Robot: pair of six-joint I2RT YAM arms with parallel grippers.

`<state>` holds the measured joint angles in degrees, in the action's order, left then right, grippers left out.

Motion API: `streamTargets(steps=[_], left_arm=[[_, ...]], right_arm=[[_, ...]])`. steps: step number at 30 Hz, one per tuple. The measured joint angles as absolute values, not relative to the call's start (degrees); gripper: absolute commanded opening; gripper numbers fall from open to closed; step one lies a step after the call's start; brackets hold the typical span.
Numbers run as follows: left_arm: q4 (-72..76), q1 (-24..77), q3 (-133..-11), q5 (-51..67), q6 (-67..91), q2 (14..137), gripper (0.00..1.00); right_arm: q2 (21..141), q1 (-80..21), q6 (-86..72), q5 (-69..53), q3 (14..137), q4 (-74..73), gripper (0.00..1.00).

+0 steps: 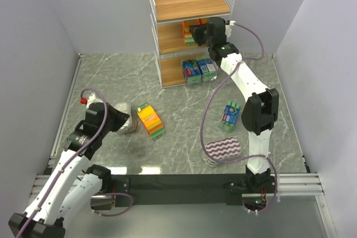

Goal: Place and organize the cleaning sponges onto the shelf

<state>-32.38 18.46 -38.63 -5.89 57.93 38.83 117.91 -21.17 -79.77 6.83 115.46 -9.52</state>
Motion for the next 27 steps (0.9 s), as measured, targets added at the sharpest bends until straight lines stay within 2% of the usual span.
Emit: streamTargets(steps=[3,7,16,21,24,27], left_arm=[[-32.4,18.46,-38.63,-5.89,57.95,38.83,0.01],[-32.29,18.46,-38.48,-5.82,58.0,38.83,0.01],[-31.92,18.46,-37.85,-5.65,57.95,38.83,0.01],[-30.94,18.46,-37.8,-5.65,57.93,39.57,0.01],[-30.06,18.46,-37.69,-5.61,57.93,40.84,0.01],[-29.5,18.46,-37.69,-5.65,57.91,42.02,0.01]], right_arm=[[117.91,-21.1,-78.72,5.61,115.42,-9.58,0.48],[115.79,-21.06,-77.47,3.99,110.69,-5.08,0.56],[98.52,-20.8,-74.59,1.69,82.83,4.16,0.56],[89.89,-22.0,-70.48,-1.41,73.84,4.36,0.56],[85.78,-26.09,-66.89,-2.35,69.49,3.46,0.56],[81.87,-33.34,-66.08,-3.9,60.12,5.13,0.56]])
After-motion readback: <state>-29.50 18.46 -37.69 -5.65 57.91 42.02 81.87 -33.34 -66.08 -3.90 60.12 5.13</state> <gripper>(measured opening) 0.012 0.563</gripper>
